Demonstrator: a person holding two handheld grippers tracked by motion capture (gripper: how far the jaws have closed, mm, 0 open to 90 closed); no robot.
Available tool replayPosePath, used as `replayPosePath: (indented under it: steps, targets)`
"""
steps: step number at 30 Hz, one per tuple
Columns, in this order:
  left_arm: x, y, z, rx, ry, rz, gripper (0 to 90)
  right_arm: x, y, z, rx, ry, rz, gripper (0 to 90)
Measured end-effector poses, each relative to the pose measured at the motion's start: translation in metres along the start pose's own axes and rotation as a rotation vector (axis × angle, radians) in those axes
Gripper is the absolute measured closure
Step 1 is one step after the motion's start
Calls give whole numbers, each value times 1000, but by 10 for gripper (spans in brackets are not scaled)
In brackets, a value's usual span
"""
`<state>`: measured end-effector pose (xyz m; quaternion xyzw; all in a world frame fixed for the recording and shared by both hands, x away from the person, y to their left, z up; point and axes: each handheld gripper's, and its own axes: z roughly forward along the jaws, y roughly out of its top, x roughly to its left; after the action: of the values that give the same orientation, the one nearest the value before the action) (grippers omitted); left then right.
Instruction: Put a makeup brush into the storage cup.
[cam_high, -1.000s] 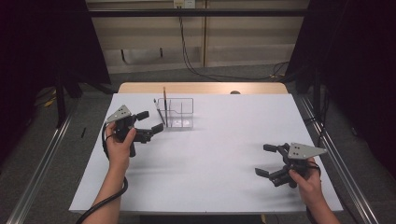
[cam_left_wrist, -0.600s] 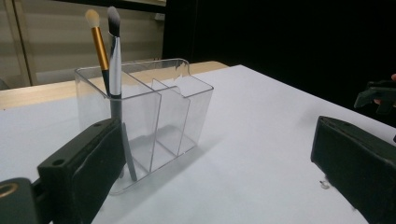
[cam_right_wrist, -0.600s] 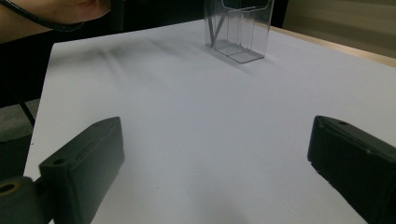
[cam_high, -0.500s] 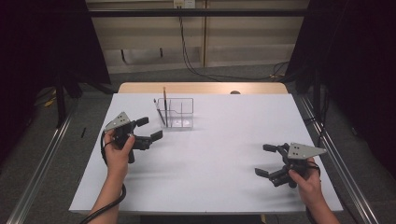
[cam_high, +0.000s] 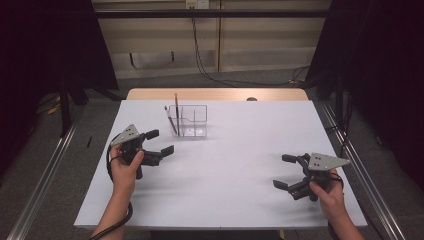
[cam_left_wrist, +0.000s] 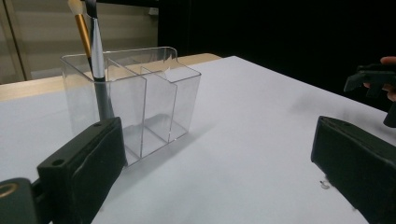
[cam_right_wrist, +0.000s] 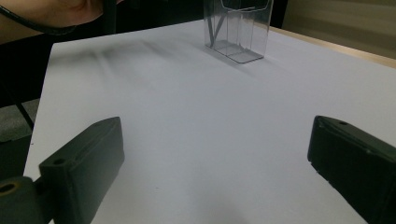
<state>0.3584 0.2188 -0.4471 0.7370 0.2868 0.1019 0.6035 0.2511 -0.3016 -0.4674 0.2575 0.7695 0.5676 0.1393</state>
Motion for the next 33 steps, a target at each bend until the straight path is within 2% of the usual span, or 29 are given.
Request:
replayPosePath:
  steps: [12,15,33]
  targets:
    - [-4,2,-8,-5,-18,15,30,-1,-1,0,-1,0,6,37]
    - [-6,1,-9,-1,-34,16,30,-1,-2,0,0,-4,9,37]
    - [-12,-1,-19,3,-45,36,33,1,0,-2,-2,-10,2,37]
